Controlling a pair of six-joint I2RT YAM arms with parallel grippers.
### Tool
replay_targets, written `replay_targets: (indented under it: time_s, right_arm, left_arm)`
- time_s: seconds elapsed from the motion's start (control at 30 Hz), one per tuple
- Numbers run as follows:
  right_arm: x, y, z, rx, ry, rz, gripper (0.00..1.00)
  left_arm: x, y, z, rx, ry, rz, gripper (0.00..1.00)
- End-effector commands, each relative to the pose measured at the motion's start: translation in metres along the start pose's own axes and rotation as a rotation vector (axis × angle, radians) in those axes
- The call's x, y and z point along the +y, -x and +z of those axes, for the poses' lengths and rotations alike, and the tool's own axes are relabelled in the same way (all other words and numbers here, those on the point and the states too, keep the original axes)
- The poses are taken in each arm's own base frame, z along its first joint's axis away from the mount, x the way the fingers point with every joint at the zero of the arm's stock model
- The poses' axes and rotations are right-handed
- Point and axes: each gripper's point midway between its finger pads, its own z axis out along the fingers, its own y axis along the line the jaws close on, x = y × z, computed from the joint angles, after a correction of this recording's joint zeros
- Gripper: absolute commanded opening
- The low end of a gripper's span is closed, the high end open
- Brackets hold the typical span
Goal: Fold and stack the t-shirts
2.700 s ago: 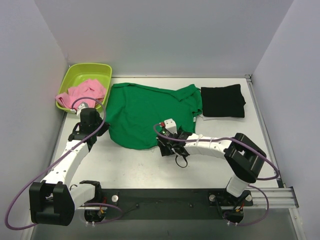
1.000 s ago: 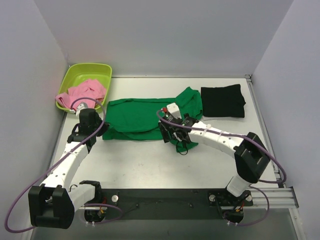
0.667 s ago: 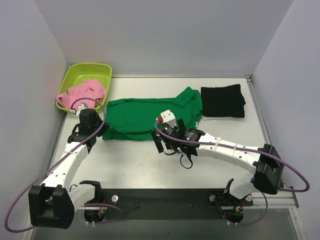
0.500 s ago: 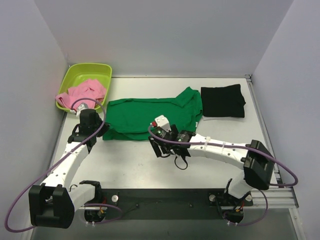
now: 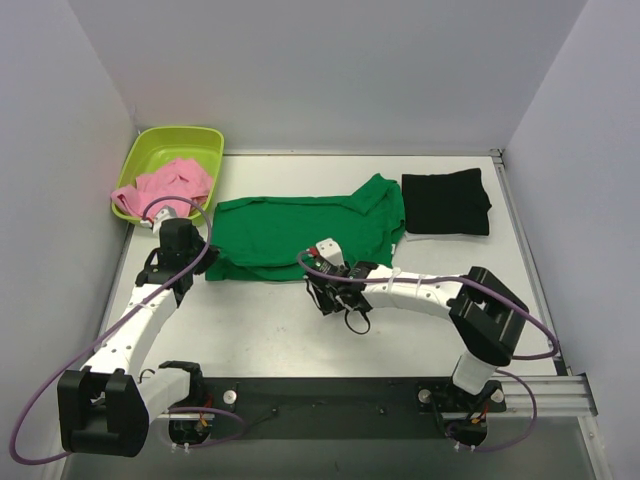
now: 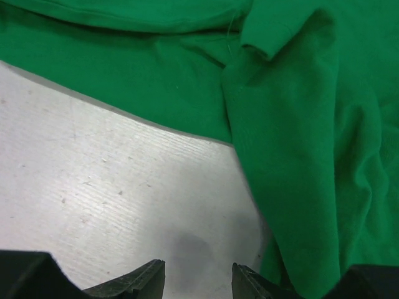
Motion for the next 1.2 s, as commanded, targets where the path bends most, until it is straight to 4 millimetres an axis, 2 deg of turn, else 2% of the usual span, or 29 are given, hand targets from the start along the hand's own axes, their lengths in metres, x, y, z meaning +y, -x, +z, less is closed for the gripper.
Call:
replay_targets:
  time_s: [0.0,0.07,0.23,0.43,0.57,0.67,0.83,1.0,1.03,1.17]
  right_arm:
    - [-0.014,-0.014,0.012,0.041,-0.027,0.040,0.47]
    - [-0.019,-0.020,0.016,0.055,-0.032,0.045,0.47]
    - [-0.043,-0.017,0.023,0.045,-0.096,0.078,0.47]
    - [-0.096,0.007,0.027,-0.006,-0.229,0.171,0.47]
    - [-0.114,0.023,0.032,-0.030,-0.245,0.219,0.47]
    - [-0.118,0.034,0.037,-0.044,-0.250,0.227,0.47]
    - [-0.101,0.048,0.038,-0.054,-0.181,0.249,0.45]
    - [-0.070,0.055,0.031,-0.068,-0.097,0.239,0.47]
    - [-0.061,0.053,0.030,-0.064,-0.082,0.222,0.48]
    - [-0.042,0.049,0.033,-0.056,-0.065,0.210,0.48]
  left_arm:
    - [-0.007,0.009,-0.001,-0.028,-0.033,0.001,0.00]
    - [-0.009,0.009,-0.001,-0.029,-0.038,0.003,0.00]
    - [-0.009,0.009,0.000,-0.029,-0.036,0.003,0.00]
    - [-0.009,0.010,0.000,-0.032,-0.034,0.006,0.00]
    - [-0.008,0.010,0.000,-0.031,-0.032,0.007,0.00]
    - [-0.008,0.010,0.001,-0.031,-0.032,0.007,0.00]
    - [-0.008,0.011,0.001,-0.033,-0.031,0.007,0.00]
    - [-0.008,0.010,0.000,-0.031,-0.032,0.007,0.00]
    - [-0.008,0.010,0.000,-0.032,-0.033,0.007,0.00]
    - [-0.008,0.010,0.000,-0.034,-0.032,0.007,0.00]
